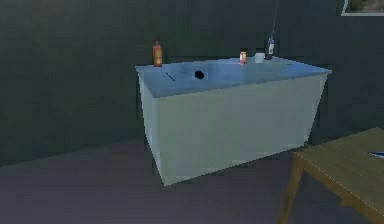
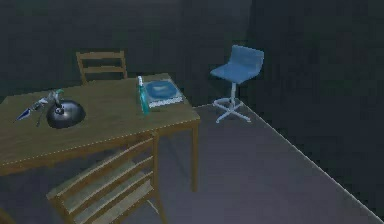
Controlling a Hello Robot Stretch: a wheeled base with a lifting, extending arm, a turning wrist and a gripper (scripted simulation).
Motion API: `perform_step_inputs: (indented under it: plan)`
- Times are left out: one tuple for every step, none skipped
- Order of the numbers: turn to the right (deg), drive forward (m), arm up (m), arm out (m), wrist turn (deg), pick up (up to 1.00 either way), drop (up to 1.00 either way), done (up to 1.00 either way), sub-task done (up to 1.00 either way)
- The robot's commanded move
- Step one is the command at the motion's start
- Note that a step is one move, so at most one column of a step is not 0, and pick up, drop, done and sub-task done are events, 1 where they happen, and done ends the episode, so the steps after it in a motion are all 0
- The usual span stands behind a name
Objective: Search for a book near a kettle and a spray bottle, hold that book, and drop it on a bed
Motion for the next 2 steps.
perform_step_inputs:
  plan:
    - [-12.0,0.0,0.0,0.0,0.0,0.0,0.0,0.0,0.0]
    - [0.0,0.5,0.0,0.0,0.0,0.0,0.0,0.0,0.0]
